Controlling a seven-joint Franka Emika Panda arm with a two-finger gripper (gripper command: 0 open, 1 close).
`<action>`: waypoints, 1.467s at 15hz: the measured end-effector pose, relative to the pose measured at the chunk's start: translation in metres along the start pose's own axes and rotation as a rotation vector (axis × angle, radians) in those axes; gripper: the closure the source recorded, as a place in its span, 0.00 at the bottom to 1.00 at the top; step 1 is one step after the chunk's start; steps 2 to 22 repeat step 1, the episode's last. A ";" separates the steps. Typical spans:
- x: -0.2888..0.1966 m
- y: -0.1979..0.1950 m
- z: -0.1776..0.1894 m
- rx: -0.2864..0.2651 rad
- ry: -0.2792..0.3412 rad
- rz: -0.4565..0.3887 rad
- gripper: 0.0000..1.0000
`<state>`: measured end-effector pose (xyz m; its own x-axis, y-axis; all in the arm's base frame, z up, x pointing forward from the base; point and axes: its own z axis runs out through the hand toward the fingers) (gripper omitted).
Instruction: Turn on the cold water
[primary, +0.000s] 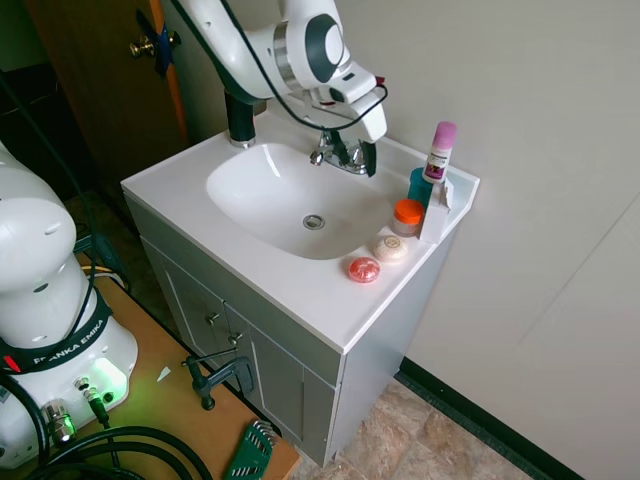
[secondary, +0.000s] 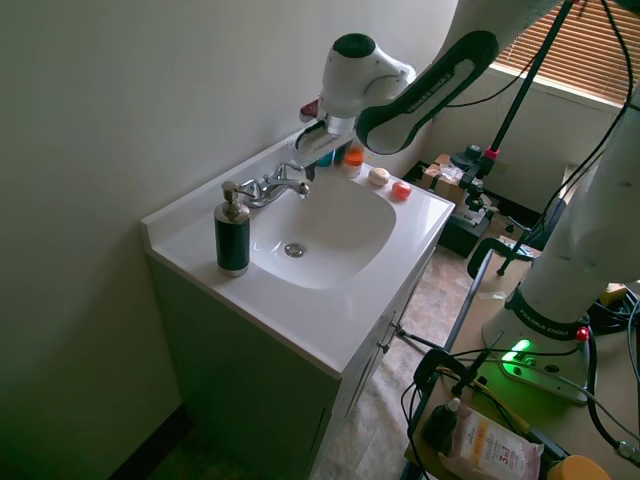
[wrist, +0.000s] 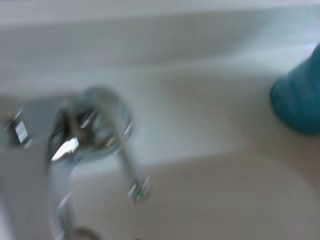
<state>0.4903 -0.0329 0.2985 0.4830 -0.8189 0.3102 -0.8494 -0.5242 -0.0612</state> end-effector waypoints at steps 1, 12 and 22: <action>-0.017 0.007 -0.012 0.006 -0.050 -0.027 0.00; -0.017 0.007 -0.012 0.006 -0.050 -0.027 0.00; -0.017 0.007 -0.012 0.006 -0.050 -0.027 0.00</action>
